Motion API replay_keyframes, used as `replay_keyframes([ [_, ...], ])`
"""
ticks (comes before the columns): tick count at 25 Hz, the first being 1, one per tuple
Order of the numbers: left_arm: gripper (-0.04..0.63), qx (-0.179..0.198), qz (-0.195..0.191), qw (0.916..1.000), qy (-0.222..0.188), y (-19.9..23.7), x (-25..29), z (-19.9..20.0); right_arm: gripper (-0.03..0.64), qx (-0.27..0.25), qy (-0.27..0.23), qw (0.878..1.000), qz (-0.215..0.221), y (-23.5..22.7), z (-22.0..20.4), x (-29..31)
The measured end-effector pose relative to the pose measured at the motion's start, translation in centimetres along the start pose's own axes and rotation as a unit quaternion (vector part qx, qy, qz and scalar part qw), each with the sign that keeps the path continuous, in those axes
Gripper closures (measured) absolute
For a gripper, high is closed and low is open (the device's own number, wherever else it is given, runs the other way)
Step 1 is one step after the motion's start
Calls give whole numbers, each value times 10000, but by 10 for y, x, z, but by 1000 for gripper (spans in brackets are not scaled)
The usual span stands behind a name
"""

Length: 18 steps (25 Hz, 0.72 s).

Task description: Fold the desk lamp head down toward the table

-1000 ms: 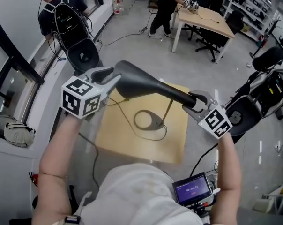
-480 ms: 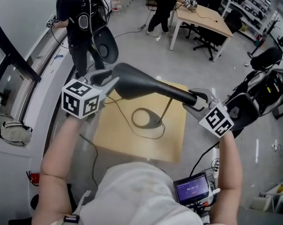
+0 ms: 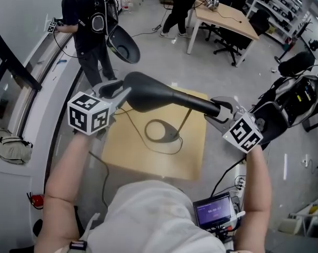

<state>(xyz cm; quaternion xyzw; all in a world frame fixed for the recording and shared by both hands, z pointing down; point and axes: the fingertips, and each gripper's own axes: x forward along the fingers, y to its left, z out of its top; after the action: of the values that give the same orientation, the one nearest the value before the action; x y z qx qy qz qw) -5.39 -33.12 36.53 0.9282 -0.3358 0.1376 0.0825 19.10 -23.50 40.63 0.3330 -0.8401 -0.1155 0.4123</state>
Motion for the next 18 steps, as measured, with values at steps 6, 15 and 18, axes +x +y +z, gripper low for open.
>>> replay_keyframes([
  [6, 462, -143, -18, 9999, 11, 1, 2, -11, 387, -124, 145, 9998, 77, 0, 2, -2],
  [15, 462, -289, -84, 9995, 9, 3, 4, -27, 387, -253, 312, 9991, 136, 3, 4, -2],
  [18, 462, -348, -115, 9993, 2, 1, 6, -33, 387, -299, 366, 9988, 149, 4, 2, -4],
])
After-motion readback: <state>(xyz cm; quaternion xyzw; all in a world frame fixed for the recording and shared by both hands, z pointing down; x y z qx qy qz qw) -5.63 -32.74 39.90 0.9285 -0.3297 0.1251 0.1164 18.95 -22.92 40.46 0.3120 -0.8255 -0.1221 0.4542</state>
